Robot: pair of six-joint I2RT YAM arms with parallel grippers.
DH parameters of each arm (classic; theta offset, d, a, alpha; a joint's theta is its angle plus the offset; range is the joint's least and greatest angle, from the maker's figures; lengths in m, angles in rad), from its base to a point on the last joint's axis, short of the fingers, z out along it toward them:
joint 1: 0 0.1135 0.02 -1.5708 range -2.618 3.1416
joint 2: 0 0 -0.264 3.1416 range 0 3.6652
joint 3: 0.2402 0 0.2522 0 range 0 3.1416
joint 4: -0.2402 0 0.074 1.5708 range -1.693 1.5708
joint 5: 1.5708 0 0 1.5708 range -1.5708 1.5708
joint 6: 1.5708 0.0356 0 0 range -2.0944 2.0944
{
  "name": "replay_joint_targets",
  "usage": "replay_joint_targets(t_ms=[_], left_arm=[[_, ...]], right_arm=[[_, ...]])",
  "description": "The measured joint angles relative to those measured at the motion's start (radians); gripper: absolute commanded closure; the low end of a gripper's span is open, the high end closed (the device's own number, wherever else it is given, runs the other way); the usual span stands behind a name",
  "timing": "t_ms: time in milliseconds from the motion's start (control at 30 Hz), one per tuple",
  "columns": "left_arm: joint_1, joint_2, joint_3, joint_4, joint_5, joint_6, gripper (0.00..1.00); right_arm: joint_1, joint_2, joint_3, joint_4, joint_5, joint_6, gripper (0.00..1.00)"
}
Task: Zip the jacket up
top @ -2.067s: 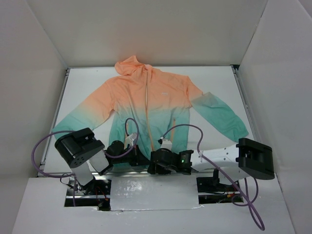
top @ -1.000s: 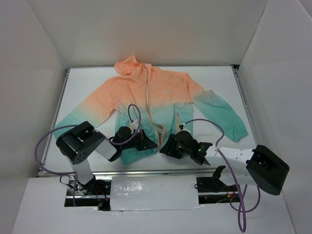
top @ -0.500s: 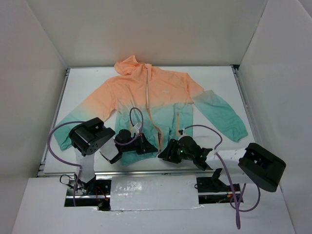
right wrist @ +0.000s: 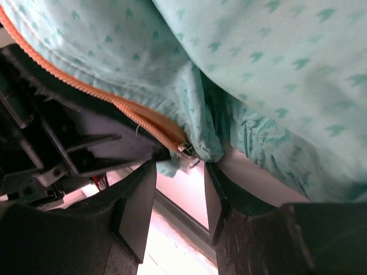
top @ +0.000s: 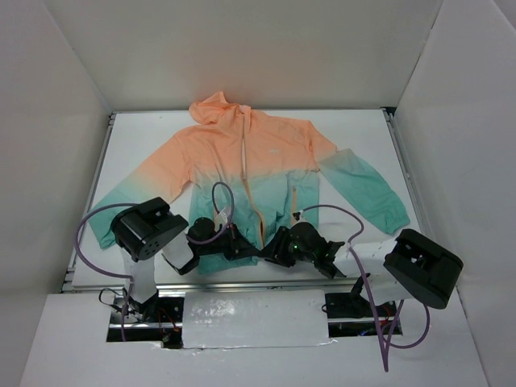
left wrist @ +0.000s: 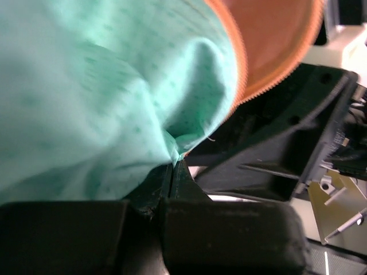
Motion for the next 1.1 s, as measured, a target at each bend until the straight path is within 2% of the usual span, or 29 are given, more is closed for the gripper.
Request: replay_joint_targets(t_ms=[233, 400, 700, 1100], left_arm=[[-0.029, -0.067, -0.01, -0.063, -0.048, 0.005, 1.0], [-0.039, -0.091, -0.01, -0.081, -0.063, 0.005, 1.0], [-0.044, -0.08, -0.01, -0.081, -0.061, 0.001, 1.0], [-0.046, -0.081, -0.008, -0.075, -0.06, 0.004, 1.0]], right_arm=[[0.035, -0.019, 0.025, -0.076, 0.048, -0.011, 0.59], [0.048, -0.032, 0.023, -0.098, 0.074, -0.017, 0.7], [0.106, -0.035, 0.046, -0.151, 0.15, -0.039, 0.7], [0.237, -0.025, 0.216, -0.492, 0.397, -0.086, 0.68]])
